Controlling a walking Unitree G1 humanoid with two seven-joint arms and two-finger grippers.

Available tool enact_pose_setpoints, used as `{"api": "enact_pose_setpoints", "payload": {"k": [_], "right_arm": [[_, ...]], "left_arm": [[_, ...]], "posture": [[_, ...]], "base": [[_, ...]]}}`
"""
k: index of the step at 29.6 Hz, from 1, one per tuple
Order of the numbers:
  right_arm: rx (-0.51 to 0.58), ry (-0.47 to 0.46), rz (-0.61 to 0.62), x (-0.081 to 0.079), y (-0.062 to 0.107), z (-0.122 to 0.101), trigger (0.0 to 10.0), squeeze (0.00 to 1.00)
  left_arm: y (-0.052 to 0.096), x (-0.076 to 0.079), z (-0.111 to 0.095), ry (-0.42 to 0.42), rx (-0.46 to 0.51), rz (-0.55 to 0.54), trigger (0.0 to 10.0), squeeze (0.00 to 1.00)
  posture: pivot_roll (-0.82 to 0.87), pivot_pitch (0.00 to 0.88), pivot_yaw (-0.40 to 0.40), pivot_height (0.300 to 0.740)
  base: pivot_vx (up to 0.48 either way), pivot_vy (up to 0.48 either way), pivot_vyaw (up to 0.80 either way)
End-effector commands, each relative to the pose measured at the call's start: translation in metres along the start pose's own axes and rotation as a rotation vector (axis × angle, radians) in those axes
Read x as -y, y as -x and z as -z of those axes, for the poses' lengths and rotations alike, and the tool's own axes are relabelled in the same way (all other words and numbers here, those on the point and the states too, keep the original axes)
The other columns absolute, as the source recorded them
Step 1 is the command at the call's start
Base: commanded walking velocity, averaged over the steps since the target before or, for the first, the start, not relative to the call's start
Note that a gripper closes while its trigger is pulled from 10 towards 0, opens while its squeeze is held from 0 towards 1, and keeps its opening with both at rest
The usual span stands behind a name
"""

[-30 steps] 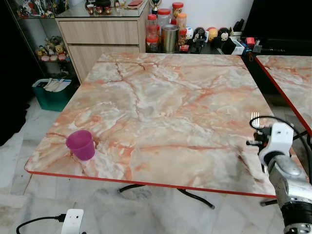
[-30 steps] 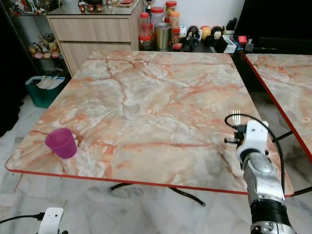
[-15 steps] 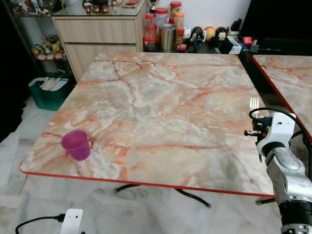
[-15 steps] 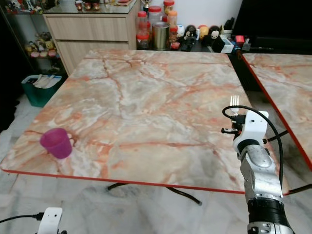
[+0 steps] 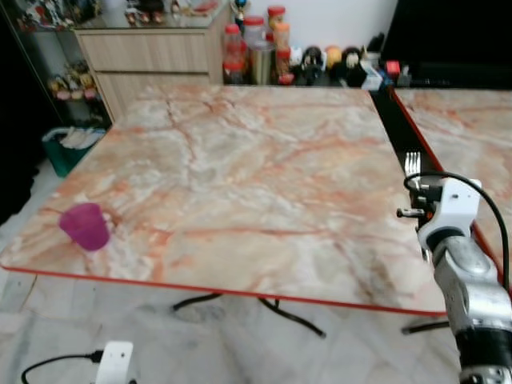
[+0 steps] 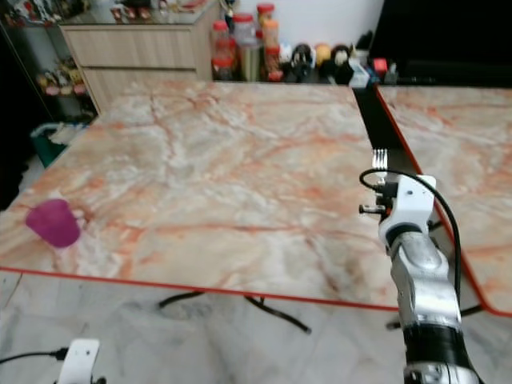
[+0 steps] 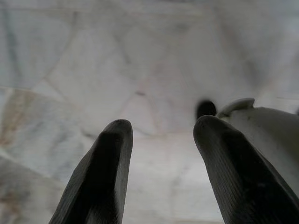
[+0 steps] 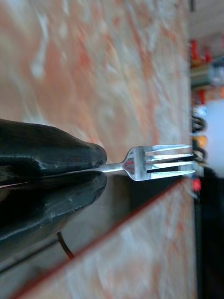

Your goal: Setting the table

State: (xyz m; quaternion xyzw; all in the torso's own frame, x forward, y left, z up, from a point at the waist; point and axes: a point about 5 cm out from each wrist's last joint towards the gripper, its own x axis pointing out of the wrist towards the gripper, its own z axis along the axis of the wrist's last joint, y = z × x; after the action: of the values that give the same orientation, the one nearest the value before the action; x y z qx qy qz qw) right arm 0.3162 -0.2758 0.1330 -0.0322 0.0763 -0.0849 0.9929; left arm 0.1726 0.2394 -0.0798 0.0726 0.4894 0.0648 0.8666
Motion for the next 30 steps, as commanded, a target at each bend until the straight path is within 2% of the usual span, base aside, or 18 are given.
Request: {"api": "enact_pose_setpoints", "payload": {"k": [1, 20, 30], "right_arm": [[0.026, -0.001, 0.003, -0.003, -0.002, -0.009, 10.0, 0.00], [0.042, 0.011, 0.005, -0.004, -0.002, -0.016, 10.0, 0.00], [0.043, 0.014, 0.036, 0.001, -0.004, -0.022, 10.0, 0.00]], "left_arm": [[0.001, -0.010, 0.000, -0.032, -0.007, -0.022, 10.0, 0.00], [0.001, -0.009, 0.000, -0.033, -0.006, -0.020, 10.0, 0.00], [0.000, -0.009, -0.001, -0.024, -0.006, -0.020, 10.0, 0.00]], "posture": [[0.01, 0.000, 0.000, 0.740], [0.01, 0.000, -0.001, 0.740], [0.01, 0.012, 0.000, 0.740]], "base": [[0.000, -0.375, 0.00], [0.000, -0.378, 0.00], [0.000, -0.375, 0.00]]}}
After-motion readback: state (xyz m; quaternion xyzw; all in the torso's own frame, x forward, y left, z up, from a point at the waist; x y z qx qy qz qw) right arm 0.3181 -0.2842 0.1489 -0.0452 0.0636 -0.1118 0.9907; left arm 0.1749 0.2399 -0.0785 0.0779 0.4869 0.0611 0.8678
